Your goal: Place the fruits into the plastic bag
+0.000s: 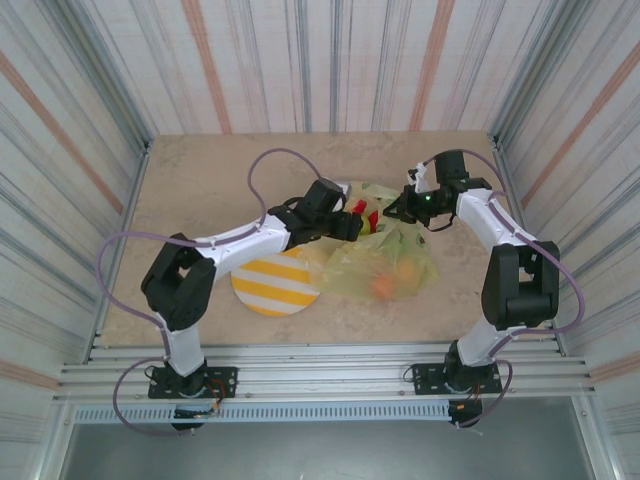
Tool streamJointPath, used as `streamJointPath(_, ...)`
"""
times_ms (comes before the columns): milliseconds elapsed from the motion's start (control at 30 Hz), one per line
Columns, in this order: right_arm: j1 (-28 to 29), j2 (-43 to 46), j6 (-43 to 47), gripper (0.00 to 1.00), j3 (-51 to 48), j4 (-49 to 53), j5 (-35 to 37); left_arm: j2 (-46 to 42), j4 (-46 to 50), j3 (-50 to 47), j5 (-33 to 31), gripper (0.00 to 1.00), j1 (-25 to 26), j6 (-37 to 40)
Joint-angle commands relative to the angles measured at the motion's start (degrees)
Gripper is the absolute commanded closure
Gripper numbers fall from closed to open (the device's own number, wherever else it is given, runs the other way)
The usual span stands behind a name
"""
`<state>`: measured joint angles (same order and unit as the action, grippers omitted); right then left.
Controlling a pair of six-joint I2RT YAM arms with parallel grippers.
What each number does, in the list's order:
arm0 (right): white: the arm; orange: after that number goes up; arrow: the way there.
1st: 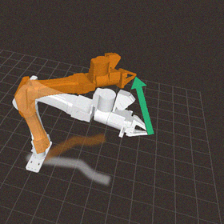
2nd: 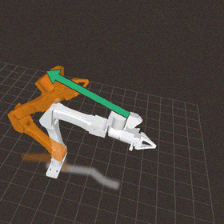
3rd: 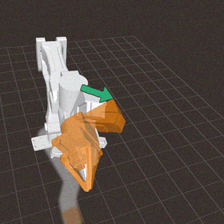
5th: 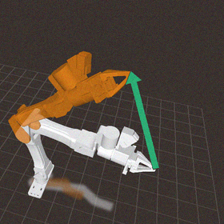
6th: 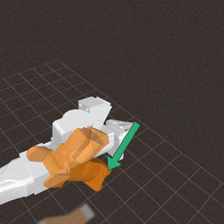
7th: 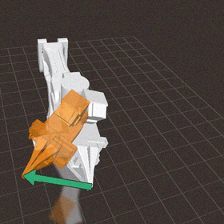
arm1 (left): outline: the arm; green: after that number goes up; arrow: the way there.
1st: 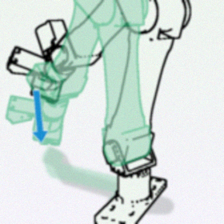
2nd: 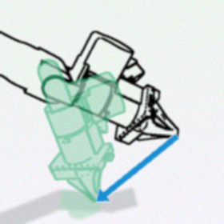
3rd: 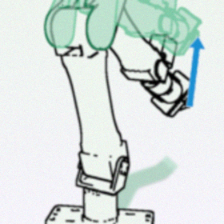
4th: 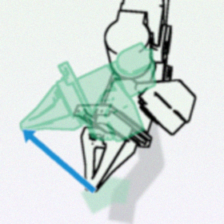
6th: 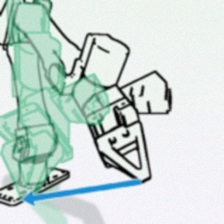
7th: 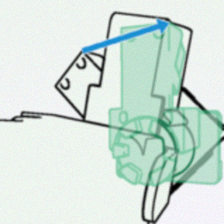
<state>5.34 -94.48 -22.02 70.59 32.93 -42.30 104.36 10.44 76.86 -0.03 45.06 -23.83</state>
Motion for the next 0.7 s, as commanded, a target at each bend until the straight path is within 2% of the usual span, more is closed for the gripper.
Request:
streamJointPath(0, 0.41, 0.18, 0.31, 1.00, -0.98, 0.02, -0.85, -4.73, 0.11, -2.06, 0.61, 0.13, -0.41, 0.02)
streamJointPath(200, 0.48, -0.26, 0.14, 1.00, -0.81, -0.23, -0.90, -8.93, -0.42, -4.76, 3.54, 0.13, -0.40, 0.36)
streamJointPath(500, 0.29, -0.13, 0.44, 1.00, -0.80, 0.05, -0.85, -16.50, -0.43, -11.40, 12.03, 0.13, -0.28, 1.38)
streamJointPath(600, 0.36, -0.29, 0.40, 1.00, -0.75, 0.03, -0.85, -22.12, -2.19, -16.55, 11.26, 0.13, 0.02, 1.45)
streamJointPath(667, 0.35, -0.35, 0.36, 1.00, -0.74, -0.05, -0.88, -25.80, -3.06, -20.44, 8.35, 0.13, -0.06, 0.00)
